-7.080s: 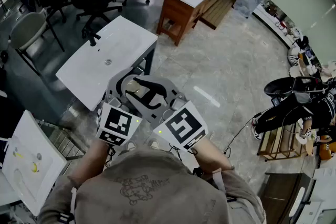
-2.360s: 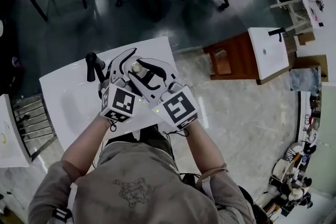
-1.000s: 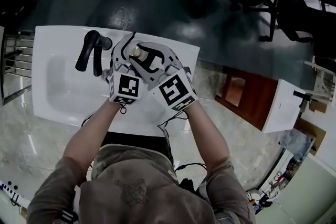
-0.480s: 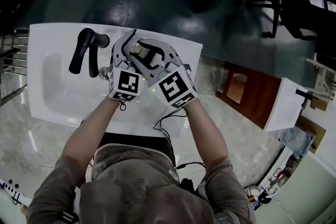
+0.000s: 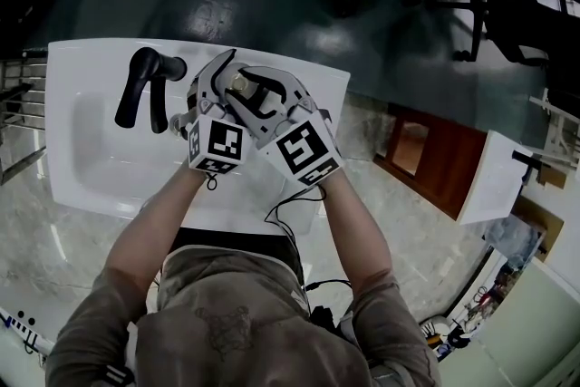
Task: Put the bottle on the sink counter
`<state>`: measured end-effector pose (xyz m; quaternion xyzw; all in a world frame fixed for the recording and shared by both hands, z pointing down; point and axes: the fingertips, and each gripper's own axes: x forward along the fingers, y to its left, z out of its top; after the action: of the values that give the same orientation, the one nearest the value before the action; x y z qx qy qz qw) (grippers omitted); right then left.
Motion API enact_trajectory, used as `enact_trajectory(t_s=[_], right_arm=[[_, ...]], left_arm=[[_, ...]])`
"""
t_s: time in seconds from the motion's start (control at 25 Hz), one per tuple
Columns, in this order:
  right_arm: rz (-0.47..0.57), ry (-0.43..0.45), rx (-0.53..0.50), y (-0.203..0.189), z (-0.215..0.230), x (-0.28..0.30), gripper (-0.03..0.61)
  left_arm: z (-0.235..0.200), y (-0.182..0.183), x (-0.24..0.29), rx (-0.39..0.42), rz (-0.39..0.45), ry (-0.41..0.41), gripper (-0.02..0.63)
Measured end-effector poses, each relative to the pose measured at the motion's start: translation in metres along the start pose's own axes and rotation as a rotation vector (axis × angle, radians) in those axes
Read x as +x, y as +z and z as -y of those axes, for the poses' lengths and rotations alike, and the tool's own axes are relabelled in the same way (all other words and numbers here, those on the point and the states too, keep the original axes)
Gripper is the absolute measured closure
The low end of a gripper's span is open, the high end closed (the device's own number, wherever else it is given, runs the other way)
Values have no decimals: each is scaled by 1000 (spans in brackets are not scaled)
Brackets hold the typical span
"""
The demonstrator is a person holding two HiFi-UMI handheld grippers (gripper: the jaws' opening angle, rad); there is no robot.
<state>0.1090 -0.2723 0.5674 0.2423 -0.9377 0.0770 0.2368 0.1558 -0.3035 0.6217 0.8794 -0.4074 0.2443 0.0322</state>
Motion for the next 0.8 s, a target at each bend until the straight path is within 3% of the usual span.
enact_trajectory(t_s=[0.52, 0.8], right_arm=[[-43, -20, -47, -5, -4, 0, 440], [-51, -8, -28, -6, -5, 2, 440]], left_arm=[[2, 2, -4, 16, 37, 5, 276], [1, -2, -11, -14, 7, 32, 270]])
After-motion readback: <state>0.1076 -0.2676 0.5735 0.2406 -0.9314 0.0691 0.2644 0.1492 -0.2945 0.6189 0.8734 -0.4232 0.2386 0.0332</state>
